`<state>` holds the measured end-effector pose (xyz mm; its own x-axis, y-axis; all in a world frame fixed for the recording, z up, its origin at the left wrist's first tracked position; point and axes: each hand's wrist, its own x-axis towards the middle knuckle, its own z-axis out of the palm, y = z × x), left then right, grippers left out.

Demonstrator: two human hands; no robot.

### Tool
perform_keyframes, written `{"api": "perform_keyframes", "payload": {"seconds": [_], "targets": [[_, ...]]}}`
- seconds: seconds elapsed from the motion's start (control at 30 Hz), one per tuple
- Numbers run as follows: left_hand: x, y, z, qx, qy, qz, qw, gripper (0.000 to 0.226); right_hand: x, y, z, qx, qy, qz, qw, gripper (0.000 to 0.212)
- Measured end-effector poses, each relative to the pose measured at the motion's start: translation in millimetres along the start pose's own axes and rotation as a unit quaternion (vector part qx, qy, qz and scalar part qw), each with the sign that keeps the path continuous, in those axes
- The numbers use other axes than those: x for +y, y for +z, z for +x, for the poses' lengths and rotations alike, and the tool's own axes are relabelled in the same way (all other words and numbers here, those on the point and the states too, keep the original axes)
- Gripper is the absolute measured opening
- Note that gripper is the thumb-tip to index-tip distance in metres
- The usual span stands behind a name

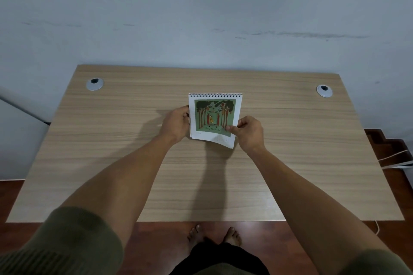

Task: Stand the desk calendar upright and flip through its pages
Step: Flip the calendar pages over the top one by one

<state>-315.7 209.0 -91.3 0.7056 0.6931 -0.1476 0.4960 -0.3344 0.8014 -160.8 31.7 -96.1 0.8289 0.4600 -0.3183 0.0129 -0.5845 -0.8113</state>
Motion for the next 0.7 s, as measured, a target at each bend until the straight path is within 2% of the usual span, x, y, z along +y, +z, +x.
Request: {"api": "perform_keyframes", "payload": {"seconds": [0.17, 0.43, 0.57, 0.7], "targets": [[5.2, -0.4, -1.2, 0.001, -0.013, -0.024, 1.0, 0.048, -2.5, -5.3, -0.2, -0.009, -0.009, -0.028, 1.0, 0.033], [7.9, -1.2, -4.0, 0.003, -0.004, -0.012, 1.0, 0.043, -7.0, -16.9, 1.8, -0.067, -0.048, -0.083, 0.993, 0.025], [9.7, -0.6, -4.4, 0.008, -0.007, -0.001, 1.0, 0.039, -10.0, -24.7, 2.6, -0.065, -0.093, -0.185, 0.976, 0.042], [4.4, 0.1, -1.6, 0.005, -0.014, 0.003, 1.0, 0.034, -13.1, -30.4, 3.4, -0.055, -0.116, -0.281, 0.951, 0.037]]}}
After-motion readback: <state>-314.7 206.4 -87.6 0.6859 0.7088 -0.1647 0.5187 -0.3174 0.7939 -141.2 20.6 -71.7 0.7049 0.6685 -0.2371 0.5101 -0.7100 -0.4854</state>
